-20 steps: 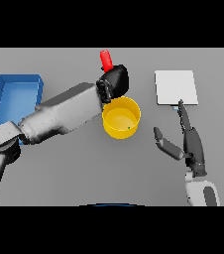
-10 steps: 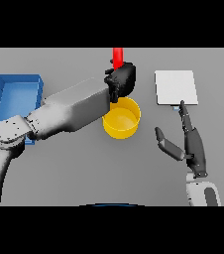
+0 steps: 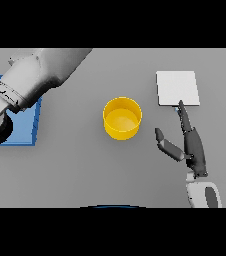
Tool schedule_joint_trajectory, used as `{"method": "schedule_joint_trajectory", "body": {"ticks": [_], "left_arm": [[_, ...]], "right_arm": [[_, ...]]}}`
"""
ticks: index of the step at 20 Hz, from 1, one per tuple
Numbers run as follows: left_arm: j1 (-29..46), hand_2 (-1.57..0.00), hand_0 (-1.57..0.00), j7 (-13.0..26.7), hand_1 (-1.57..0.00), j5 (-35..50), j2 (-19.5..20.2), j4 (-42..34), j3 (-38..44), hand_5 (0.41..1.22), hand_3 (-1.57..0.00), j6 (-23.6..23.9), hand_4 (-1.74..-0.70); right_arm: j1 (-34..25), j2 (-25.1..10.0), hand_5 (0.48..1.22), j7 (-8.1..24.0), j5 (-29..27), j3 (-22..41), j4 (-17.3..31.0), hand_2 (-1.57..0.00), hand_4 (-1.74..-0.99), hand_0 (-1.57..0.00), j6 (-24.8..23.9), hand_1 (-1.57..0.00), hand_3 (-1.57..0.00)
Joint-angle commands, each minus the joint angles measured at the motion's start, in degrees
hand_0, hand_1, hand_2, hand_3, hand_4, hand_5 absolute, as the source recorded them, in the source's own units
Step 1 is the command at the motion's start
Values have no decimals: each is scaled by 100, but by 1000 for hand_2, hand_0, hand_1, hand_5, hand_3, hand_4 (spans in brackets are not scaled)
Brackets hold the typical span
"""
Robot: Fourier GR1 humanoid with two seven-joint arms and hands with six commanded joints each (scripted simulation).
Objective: Pick up the red beaker and tilt it to pour out 1 green nut into yellow bowl. Pick up the yellow bowl and place it on the metallic measuring scale.
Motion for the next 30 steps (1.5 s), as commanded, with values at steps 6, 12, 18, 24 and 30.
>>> {"method": "schedule_joint_trajectory", "body": {"ticks": [6,12,18,24,30], "left_arm": [[-14,-1571,-1571,647,-1571,2451,682,1205,2090,1221,-1402,221,-1737],[854,-1571,-1571,853,-1571,4300,1480,1901,3249,1221,-1513,968,-1740],[1762,-1571,-1571,1736,-1571,5571,1756,1992,3897,1221,-1556,1645,-1741],[2966,-1571,-1571,1961,-1571,6601,1853,1227,4231,1221,-1374,2108,-1741],[4587,-1571,-1571,2674,-1571,7372,2240,-1023,4083,1221,-1396,3035,-1741]], "right_arm": [[-145,-18,630,133,323,77,30,1,-1142,1,-192,1,1],[-244,-19,637,70,-252,-43,6,1,-1092,1,153,1,1],[-293,-58,672,-46,-272,-21,191,1,-1165,1,256,1,1],[-215,-94,703,-96,-167,39,127,1,-1194,1,247,1,1],[-228,-127,696,-196,-58,43,236,1,-1201,1,188,1,1]]}}
